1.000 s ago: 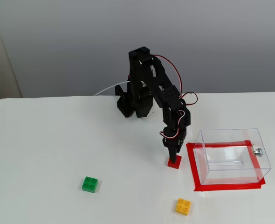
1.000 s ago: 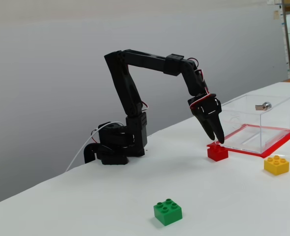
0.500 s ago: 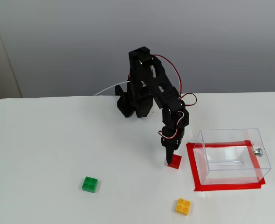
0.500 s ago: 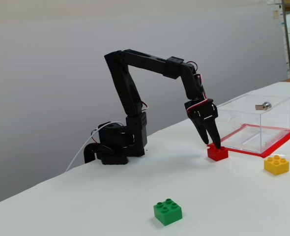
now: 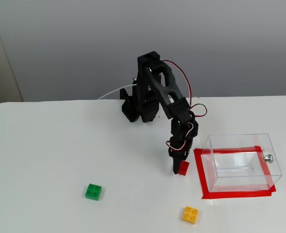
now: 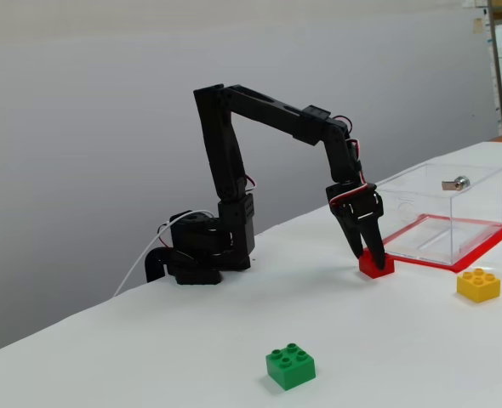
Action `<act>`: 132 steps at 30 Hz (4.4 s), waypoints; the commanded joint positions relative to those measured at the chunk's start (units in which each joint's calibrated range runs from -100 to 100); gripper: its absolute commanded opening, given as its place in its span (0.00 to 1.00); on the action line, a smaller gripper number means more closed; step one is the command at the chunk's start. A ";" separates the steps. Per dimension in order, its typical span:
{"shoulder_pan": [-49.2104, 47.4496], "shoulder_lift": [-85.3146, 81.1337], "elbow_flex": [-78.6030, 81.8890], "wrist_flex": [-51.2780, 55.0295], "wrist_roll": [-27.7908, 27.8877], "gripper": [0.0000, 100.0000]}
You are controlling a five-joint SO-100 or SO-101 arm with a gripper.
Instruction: Pick the red lego brick and place it into the transparent box
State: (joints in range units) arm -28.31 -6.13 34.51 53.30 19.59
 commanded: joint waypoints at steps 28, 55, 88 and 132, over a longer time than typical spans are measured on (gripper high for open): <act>0.10 2.69 -2.68 -2.12 -0.23 0.10; 0.70 -9.35 -14.26 10.58 -0.23 0.10; -2.26 -20.56 -26.19 15.89 -6.91 0.10; -25.03 14.06 -59.01 15.80 -11.08 0.10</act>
State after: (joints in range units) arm -52.24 6.98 -20.39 69.67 8.65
